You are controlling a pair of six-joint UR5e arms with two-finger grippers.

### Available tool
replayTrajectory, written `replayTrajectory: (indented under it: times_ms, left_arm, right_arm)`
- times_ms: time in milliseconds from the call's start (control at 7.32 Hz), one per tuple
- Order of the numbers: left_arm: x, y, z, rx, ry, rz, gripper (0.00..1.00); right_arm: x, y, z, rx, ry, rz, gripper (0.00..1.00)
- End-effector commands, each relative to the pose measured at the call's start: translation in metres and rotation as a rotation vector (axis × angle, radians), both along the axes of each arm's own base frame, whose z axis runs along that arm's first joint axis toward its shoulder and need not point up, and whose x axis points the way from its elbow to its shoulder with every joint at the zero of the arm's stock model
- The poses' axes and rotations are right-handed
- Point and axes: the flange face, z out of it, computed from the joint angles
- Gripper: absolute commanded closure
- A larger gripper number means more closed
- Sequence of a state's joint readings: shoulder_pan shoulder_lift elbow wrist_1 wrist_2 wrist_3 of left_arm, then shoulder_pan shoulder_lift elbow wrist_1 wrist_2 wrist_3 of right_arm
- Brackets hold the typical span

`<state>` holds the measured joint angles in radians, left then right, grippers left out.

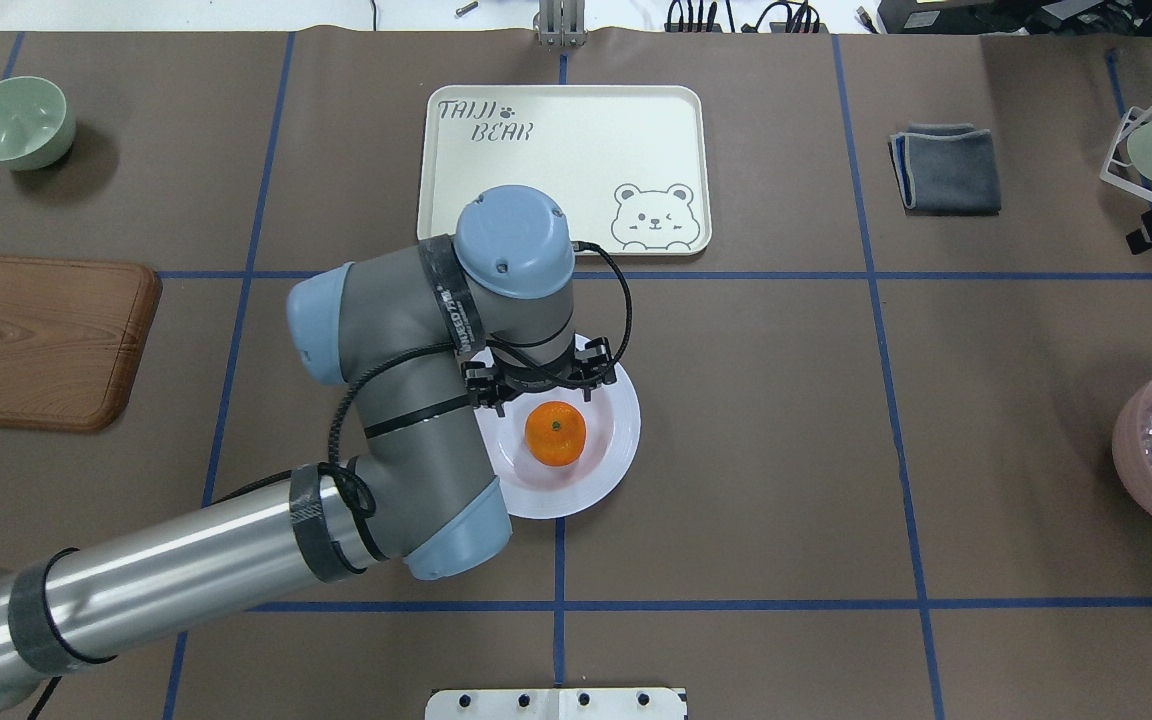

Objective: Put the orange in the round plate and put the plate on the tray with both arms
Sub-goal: 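Release the orange onto the white plate and raise the left gripper, then move the right gripper toward the plate rim while the left gripper withdraws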

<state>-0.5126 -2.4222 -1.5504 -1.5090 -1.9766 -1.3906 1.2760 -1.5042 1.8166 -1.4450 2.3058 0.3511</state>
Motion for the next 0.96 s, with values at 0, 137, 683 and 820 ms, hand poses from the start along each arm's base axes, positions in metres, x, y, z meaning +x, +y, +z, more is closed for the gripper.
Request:
replayTrajectory:
  times_ms: [0,137,683,820]
  left_arm:
    - [-0.089,-0.013,0.025,0.037,0.047,-0.047,0.02]
    - [-0.125,-0.027,0.041,0.066,0.058,-0.025,0.02]
    - [-0.206,-0.064,0.106,0.131,0.015,-0.007,0.02]
    - [-0.221,-0.073,0.115,0.117,0.015,-0.014,0.02]
  right_arm:
    - [-0.065,-0.012,-0.053,-0.046,-0.051,0.019,0.0]
    - [-0.112,-0.01,-0.084,-0.019,-0.064,0.038,0.0]
    - [-0.29,0.056,-0.172,-0.111,-0.265,0.124,0.0]
    - [-0.321,0.076,-0.192,-0.194,-0.308,0.174,0.0]
